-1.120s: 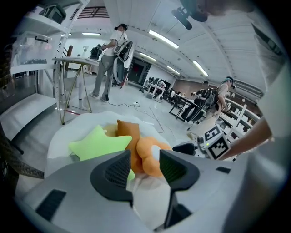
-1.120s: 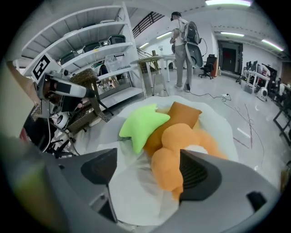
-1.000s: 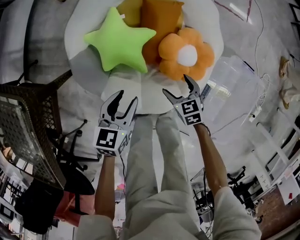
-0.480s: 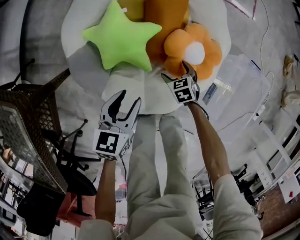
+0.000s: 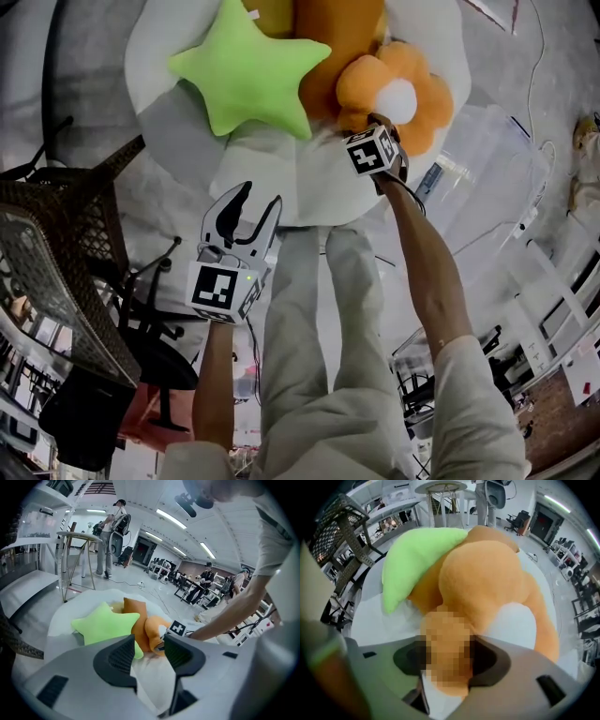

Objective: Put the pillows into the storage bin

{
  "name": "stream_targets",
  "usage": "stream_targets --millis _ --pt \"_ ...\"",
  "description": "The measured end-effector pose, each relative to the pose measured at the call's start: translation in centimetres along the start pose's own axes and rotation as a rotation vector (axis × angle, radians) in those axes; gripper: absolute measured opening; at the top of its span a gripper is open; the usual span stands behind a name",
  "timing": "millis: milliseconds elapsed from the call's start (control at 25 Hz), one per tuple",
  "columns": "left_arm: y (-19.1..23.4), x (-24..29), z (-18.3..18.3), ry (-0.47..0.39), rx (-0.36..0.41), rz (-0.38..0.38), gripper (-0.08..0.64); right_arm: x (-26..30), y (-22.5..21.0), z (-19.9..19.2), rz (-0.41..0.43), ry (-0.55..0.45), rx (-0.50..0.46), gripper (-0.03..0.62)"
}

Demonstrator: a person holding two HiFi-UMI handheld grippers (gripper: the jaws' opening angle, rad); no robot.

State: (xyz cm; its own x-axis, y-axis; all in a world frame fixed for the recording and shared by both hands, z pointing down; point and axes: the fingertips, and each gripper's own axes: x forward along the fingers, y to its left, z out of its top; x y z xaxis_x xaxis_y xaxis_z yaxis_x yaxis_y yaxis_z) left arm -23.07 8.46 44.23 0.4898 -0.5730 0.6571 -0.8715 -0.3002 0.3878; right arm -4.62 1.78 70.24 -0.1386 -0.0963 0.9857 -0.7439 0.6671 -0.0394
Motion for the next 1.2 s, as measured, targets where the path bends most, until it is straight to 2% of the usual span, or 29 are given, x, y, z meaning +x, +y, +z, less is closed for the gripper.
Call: stream_targets --millis 120,360,680,1000,1200 --pt "-0.7 -0.1 0.3 -0.003 0.003 -0.004 0.193 -1.5 -0.1 0.1 0.032 -0.048 0.001 0.189" --pt "-3.0 0.5 1.8 -0.019 0.027 -0.03 0.193 -5.9 -0.6 0.4 0.042 -0.189 0.026 0.131" --pt "-6.3 1.3 3.1 -0.022 0.049 -0.059 0.193 -15.1 -0.5 0.1 0.066 -0.425 0.086 0.123" --pt "-9.4 2.9 3.8 -0.013 0.089 -0.085 0.193 -25.1 0.7 -0.8 0.13 -0.626 0.236 0.115" --pt "-12.1 3.8 4.8 -0.011 0.132 -0.11 0.193 -31.6 0.2 -1.6 0.125 -0.764 0.314 0.115"
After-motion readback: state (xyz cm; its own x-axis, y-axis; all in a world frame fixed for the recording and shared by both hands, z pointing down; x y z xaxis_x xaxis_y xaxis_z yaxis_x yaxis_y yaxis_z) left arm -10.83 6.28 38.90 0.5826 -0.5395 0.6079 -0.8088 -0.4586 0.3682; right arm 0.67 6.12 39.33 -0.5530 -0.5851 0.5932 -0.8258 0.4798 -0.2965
